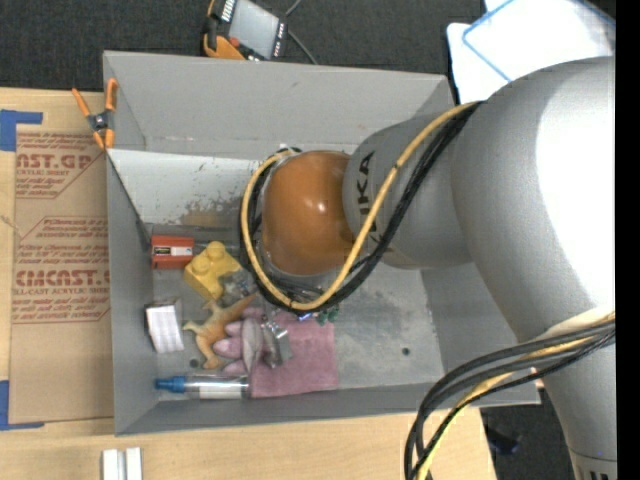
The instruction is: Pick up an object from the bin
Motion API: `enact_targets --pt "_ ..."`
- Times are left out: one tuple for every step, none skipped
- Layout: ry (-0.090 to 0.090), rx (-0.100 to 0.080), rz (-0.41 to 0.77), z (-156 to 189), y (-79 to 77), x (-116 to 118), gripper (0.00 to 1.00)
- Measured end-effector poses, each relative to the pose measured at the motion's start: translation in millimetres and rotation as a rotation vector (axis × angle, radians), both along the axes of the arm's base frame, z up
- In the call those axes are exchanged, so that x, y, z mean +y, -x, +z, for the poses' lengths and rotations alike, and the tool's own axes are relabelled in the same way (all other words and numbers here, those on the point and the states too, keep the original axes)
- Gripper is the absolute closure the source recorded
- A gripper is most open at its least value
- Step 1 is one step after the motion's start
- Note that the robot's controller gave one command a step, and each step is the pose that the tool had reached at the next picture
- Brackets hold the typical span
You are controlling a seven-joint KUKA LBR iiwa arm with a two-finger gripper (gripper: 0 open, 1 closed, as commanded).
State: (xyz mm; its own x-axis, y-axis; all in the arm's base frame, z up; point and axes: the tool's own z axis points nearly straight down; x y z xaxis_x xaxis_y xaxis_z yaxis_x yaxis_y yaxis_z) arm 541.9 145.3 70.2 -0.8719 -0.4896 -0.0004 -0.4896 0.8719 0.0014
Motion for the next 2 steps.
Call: enact_targets --pt "-0.002 -0.002 0.022 0 1.4 -1 0.0" --pt "-0.003 -0.004 -0.028 1 -20.6 -60 1.0"
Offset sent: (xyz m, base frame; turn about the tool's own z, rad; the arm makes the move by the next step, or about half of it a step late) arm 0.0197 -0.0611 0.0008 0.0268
